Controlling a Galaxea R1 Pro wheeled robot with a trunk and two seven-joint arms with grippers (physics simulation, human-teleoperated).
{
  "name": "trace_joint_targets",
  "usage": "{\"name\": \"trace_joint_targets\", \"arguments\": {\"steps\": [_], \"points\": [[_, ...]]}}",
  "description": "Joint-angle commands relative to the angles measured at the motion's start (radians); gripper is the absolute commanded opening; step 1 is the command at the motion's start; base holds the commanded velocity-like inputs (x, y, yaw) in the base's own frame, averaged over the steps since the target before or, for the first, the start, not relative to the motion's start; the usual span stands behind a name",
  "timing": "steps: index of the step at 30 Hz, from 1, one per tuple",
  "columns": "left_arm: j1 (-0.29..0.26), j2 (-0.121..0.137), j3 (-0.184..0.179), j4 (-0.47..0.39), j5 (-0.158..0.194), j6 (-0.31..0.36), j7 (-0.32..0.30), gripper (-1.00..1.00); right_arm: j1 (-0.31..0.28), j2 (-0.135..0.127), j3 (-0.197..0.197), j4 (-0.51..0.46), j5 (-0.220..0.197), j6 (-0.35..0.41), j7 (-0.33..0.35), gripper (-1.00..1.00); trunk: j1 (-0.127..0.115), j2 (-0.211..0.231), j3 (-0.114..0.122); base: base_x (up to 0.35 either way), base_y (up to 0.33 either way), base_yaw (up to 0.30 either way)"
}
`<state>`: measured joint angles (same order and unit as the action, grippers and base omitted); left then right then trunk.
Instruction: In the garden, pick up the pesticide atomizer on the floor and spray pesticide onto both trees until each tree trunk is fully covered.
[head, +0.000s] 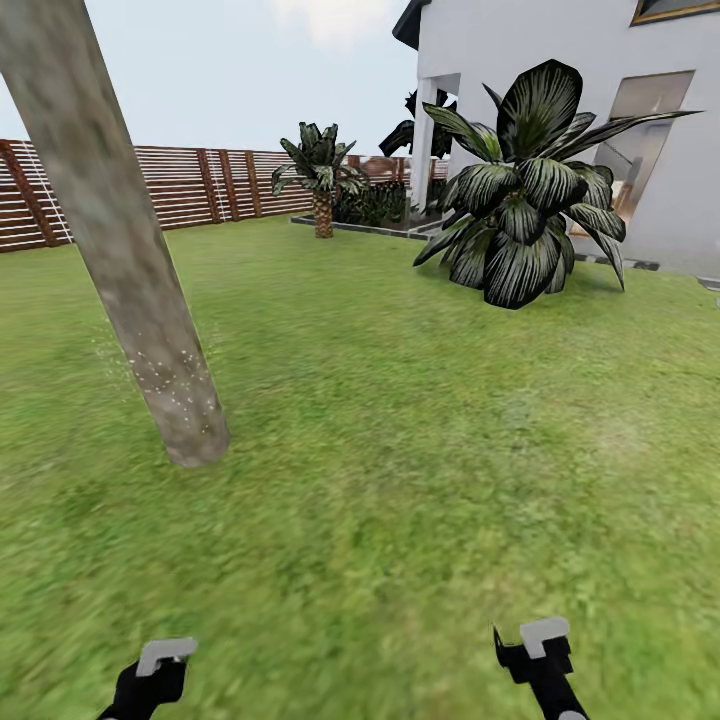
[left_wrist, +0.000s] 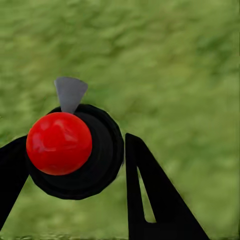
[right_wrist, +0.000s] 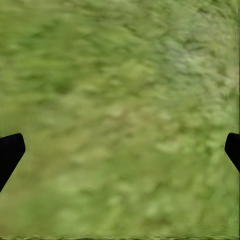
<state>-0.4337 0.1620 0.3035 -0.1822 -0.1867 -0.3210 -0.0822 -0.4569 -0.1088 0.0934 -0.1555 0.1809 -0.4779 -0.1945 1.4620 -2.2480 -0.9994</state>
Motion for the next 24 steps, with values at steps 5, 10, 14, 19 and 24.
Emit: {"name": "trace_joint_targets", "arguments": {"steps": [5, 10, 14, 19, 24], "points": [[0.062, 0.020, 0.001, -0.005, 0.027, -0.048, 0.013, -1.00, 0.031, 0.063, 0.002, 0.022, -0.003, -0.027, -0.005, 1.00, 0.000, 0.000, 0.000, 0.000, 0.000, 0.001], [0.062, 0.024, -0.001, -0.001, 0.027, -0.052, 0.024, -1.00, 0.036, 0.064, 0.000, 0.023, -0.004, -0.045, -0.041, 1.00, 0.000, 0.000, 0.000, 0.000, 0.000, 0.265], [0.062, 0.021, 0.000, 0.000, 0.027, -0.053, 0.027, -1.00, 0.044, 0.064, 0.000, 0.023, -0.004, -0.045, -0.047, 1.00, 0.000, 0.000, -0.001, -0.035, 0.000, 0.275], [0.063, 0.012, 0.000, 0.000, 0.032, -0.055, 0.147, -1.00, 0.044, 0.064, 0.000, 0.024, -0.003, -0.044, -0.048, 1.00, 0.000, 0.000, -0.004, -0.288, 0.000, 0.275], [0.062, 0.004, 0.000, 0.000, 0.033, -0.055, 0.169, -1.00, 0.045, 0.064, 0.000, 0.022, -0.005, -0.045, -0.049, 1.00, 0.000, 0.000, -0.007, -0.335, 0.075, 0.275]]}}
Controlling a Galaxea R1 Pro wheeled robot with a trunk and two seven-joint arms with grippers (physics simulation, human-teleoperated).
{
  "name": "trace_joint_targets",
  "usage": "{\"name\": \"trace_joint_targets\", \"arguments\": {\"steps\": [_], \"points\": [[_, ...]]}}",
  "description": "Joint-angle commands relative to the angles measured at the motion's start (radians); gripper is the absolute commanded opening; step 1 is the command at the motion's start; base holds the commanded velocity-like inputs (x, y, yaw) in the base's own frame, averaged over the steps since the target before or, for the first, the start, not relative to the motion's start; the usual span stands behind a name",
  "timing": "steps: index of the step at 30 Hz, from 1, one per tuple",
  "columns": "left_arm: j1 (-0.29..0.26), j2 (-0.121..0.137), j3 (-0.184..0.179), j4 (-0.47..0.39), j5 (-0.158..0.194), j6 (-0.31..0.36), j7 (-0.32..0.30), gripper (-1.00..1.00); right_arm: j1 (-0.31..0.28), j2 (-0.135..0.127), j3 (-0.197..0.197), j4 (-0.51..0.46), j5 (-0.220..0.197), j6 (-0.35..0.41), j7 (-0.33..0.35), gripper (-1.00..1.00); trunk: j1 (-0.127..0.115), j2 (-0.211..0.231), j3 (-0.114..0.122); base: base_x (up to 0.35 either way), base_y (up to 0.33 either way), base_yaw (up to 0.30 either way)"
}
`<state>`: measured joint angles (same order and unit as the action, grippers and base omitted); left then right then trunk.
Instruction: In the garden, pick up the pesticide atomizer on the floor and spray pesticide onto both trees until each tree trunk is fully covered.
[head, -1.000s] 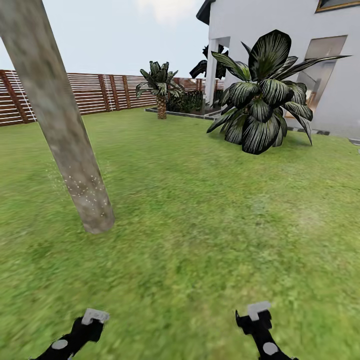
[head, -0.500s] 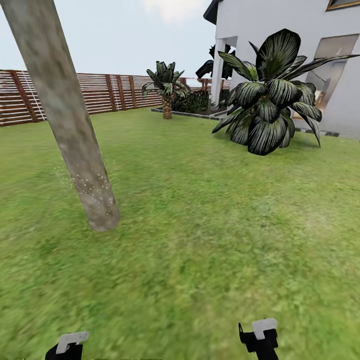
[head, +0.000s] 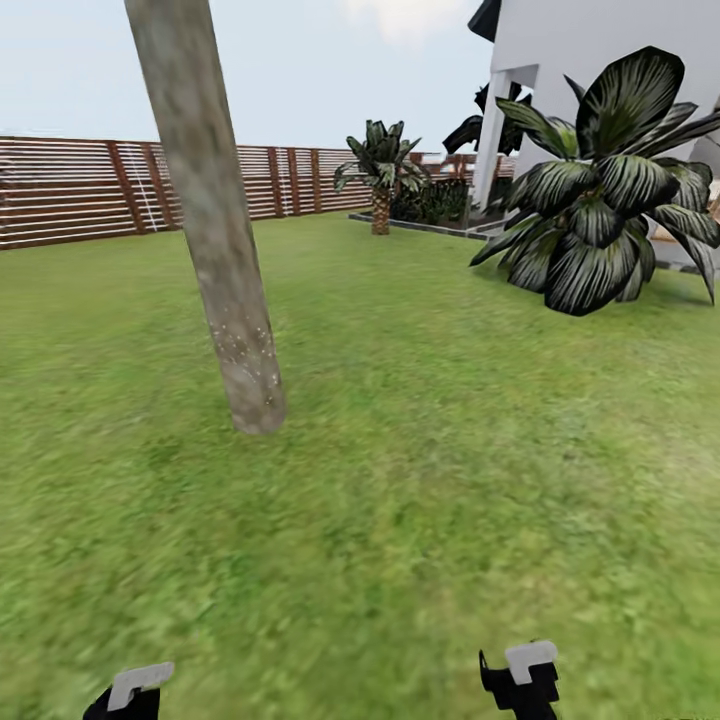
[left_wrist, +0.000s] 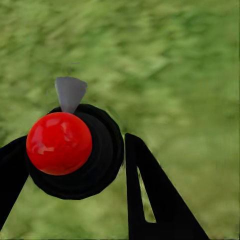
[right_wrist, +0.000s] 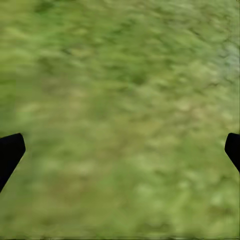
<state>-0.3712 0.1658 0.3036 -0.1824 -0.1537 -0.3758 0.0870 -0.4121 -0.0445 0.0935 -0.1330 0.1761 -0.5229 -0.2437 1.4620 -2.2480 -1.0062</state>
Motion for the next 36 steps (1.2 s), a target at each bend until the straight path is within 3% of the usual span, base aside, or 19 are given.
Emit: {"name": "trace_joint_targets", "arguments": {"steps": [1, 9, 19, 27, 36], "points": [[0.000, 0.000, 0.000, 0.000, 0.000, 0.000, -0.002, -1.00, 0.000, 0.000, 0.000, 0.000, -0.001, 0.000, 0.000, 1.00, 0.000, 0.000, -0.001, -0.336, 0.099, 0.275], [0.000, 0.006, 0.004, 0.000, 0.000, 0.024, -0.005, -1.00, 0.000, 0.004, 0.000, 0.001, -0.003, 0.001, -0.088, 1.00, 0.000, 0.000, -0.005, -0.117, 0.024, 0.275], [0.000, 0.000, 0.002, -0.001, 0.000, 0.037, 0.004, -1.00, 0.001, 0.015, 0.000, 0.003, -0.001, 0.001, -0.091, 1.00, 0.000, 0.000, -0.011, -0.001, 0.000, 0.275], [0.000, 0.002, 0.000, -0.001, 0.035, 0.034, 0.001, -1.00, 0.005, 0.019, 0.001, 0.003, -0.001, 0.001, -0.090, 1.00, 0.000, 0.000, -0.015, 0.000, 0.000, 0.275], [0.000, 0.001, 0.000, 0.000, 0.037, 0.034, 0.002, -1.00, 0.006, 0.019, 0.001, 0.003, -0.001, 0.001, -0.091, 1.00, 0.000, 0.000, -0.021, 0.000, 0.000, 0.275]]}}
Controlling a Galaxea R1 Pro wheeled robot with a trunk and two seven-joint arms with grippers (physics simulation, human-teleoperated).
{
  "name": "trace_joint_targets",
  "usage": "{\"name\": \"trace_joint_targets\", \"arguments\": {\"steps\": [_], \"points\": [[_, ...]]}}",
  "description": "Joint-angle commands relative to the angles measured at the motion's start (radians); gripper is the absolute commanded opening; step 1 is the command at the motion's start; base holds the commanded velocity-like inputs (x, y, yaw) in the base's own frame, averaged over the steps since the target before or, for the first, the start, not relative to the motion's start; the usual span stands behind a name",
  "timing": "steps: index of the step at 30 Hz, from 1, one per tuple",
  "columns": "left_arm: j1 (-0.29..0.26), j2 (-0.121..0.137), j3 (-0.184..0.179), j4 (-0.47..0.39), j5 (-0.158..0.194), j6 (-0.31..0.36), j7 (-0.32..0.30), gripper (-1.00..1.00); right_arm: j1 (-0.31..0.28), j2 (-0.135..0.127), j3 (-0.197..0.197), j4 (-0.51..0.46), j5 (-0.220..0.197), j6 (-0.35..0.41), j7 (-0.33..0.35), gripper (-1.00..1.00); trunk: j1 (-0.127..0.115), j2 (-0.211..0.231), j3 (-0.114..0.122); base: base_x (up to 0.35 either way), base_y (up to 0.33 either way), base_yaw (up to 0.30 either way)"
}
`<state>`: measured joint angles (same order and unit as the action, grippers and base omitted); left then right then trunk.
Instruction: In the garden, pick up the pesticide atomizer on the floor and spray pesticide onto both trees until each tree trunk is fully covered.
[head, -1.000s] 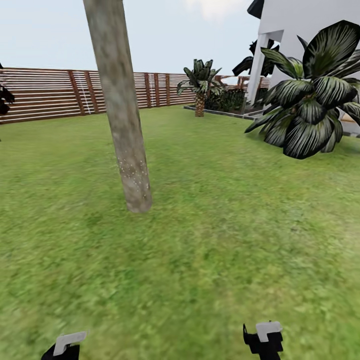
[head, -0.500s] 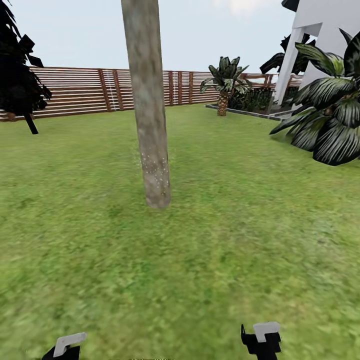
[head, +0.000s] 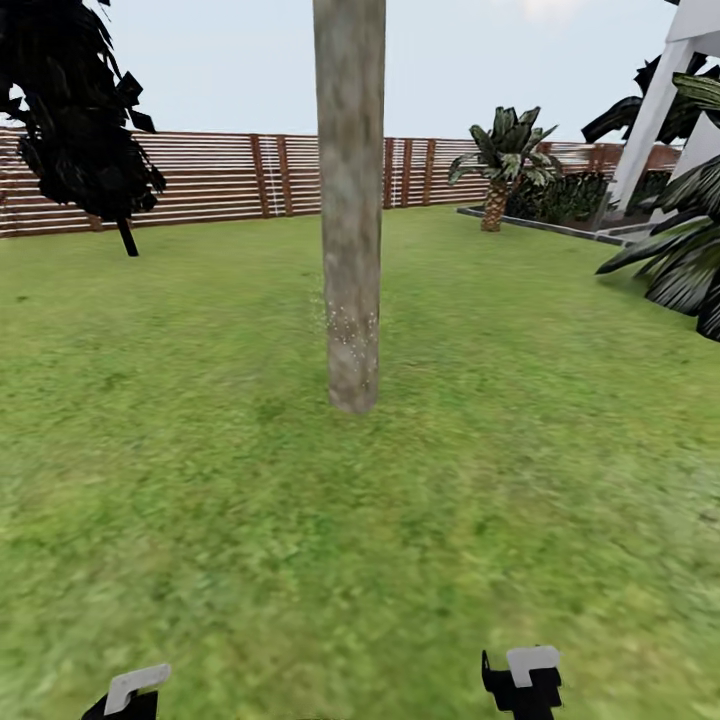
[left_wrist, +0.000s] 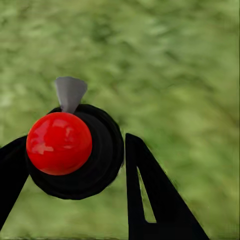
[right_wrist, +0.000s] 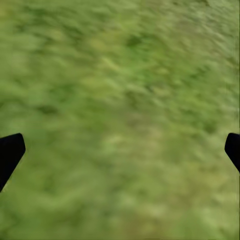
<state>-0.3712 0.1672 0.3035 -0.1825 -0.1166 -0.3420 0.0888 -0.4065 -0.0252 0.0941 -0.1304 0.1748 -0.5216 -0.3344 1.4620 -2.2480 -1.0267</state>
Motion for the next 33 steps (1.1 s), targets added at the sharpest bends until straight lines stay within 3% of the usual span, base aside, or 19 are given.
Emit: {"name": "trace_joint_targets", "arguments": {"steps": [1, 33], "points": [[0.000, 0.000, 0.000, 0.000, 0.000, 0.000, 0.000, -1.00, 0.000, 0.000, 0.000, 0.000, 0.000, 0.000, 0.000, 1.00, 0.000, 0.000, -0.001, 0.000, 0.000, 0.275], [0.000, 0.003, 0.000, 0.000, 0.011, 0.002, 0.002, -1.00, 0.001, 0.011, 0.001, 0.000, 0.000, 0.000, 0.000, 1.00, 0.000, 0.000, -0.006, -0.043, 0.010, 0.279]]}}
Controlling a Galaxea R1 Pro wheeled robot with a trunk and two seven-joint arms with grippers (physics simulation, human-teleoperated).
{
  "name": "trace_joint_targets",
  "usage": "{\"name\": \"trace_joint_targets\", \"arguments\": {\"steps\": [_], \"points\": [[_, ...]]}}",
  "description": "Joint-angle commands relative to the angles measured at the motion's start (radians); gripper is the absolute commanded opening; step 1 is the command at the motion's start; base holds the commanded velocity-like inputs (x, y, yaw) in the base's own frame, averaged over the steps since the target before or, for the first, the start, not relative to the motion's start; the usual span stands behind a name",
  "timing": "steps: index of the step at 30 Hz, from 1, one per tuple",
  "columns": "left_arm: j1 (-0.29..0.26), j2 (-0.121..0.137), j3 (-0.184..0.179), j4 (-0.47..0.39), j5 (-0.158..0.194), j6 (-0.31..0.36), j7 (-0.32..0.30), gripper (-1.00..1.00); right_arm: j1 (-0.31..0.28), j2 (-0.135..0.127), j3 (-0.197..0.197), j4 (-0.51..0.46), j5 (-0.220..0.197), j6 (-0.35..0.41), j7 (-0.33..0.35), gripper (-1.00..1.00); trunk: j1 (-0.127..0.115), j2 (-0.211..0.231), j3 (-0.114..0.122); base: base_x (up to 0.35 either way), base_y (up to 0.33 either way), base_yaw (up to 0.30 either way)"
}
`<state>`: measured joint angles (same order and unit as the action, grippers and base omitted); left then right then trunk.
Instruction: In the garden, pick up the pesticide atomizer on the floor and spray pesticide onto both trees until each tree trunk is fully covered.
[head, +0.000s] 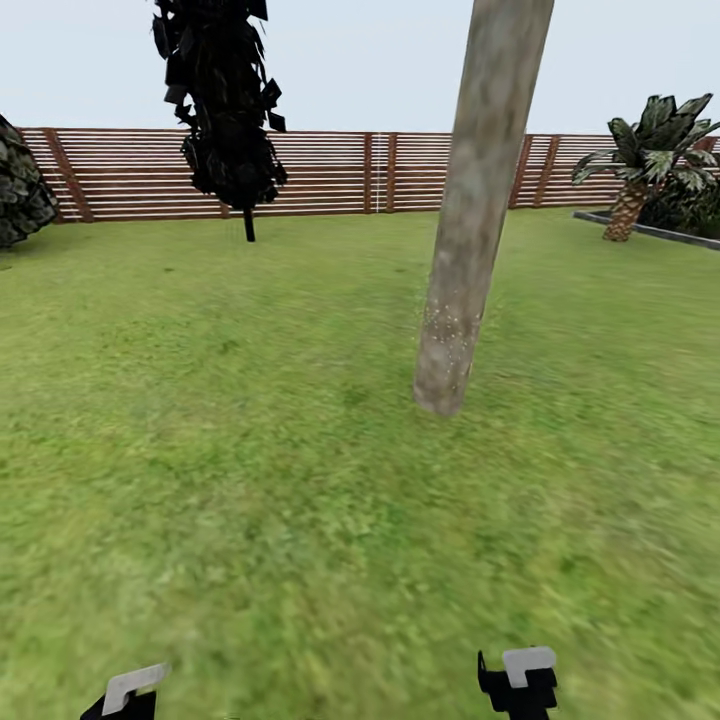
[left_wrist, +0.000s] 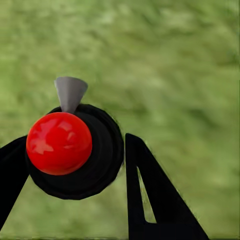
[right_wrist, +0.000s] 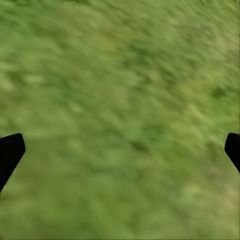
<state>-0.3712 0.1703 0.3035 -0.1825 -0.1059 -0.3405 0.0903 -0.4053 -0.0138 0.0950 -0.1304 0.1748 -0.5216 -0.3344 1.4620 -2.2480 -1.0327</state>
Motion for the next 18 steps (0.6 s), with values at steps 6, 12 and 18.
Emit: {"name": "trace_joint_targets", "arguments": {"steps": [6, 12, 18], "points": [[0.000, 0.001, 0.000, 0.000, 0.000, 0.000, 0.000, -1.00, 0.000, 0.000, 0.000, 0.000, 0.000, 0.000, 0.000, 1.00, 0.000, 0.000, 0.000, 0.000, 0.000, 0.281], [0.000, 0.002, 0.000, 0.000, -0.001, 0.000, 0.000, -1.00, 0.000, 0.000, 0.000, 0.000, 0.000, 0.000, 0.000, 1.00, 0.000, 0.000, 0.000, 0.000, 0.000, 0.281], [0.000, 0.002, 0.000, 0.000, 0.000, 0.000, 0.000, -1.00, 0.000, 0.000, 0.000, 0.000, 0.000, 0.000, 0.000, 1.00, 0.000, 0.000, 0.000, 0.000, 0.000, 0.281]]}}
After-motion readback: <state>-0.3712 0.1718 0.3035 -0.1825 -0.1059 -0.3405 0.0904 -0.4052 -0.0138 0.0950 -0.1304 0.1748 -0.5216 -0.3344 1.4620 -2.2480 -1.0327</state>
